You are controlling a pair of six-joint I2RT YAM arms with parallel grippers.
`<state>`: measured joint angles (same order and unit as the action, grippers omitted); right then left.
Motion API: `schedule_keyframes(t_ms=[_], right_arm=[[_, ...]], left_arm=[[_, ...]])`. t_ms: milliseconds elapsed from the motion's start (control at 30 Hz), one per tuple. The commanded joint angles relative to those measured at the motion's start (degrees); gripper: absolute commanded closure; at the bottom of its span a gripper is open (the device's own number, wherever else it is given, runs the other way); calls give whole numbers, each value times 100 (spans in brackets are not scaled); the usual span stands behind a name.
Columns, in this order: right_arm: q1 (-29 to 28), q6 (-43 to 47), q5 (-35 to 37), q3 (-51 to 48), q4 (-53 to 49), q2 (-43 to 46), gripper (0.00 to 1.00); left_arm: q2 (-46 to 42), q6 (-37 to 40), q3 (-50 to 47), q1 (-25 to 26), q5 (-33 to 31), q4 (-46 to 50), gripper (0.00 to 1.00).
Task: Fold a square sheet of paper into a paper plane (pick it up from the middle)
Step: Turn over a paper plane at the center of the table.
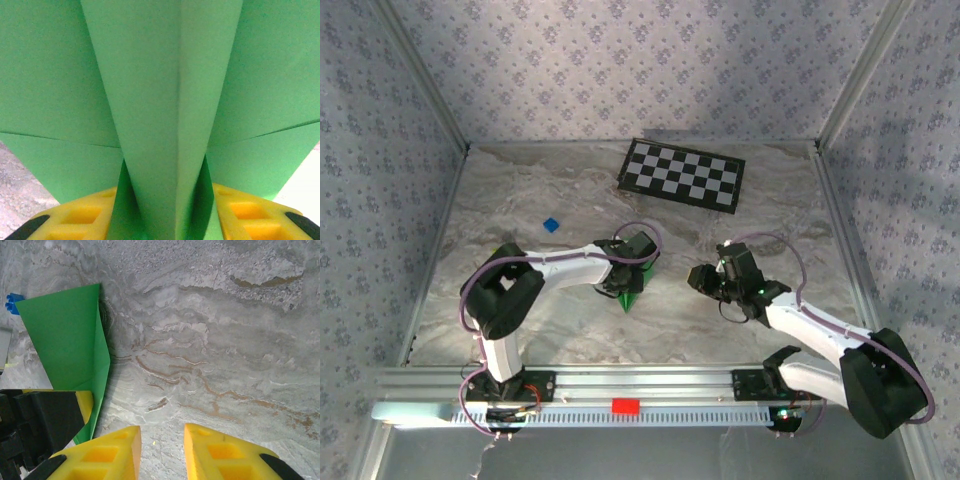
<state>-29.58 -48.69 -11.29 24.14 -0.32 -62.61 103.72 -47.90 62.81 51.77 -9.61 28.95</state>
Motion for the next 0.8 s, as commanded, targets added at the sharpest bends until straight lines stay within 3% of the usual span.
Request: schedule_keyframes(t_ms=[0,767], right_arm=[[32,18,144,-94,-91,106,71],[49,45,241,-153,-213,221,70]], left_arm=[[-6,-138,-10,18,137,187,58],[-638,-255,56,45,-123,426,55]])
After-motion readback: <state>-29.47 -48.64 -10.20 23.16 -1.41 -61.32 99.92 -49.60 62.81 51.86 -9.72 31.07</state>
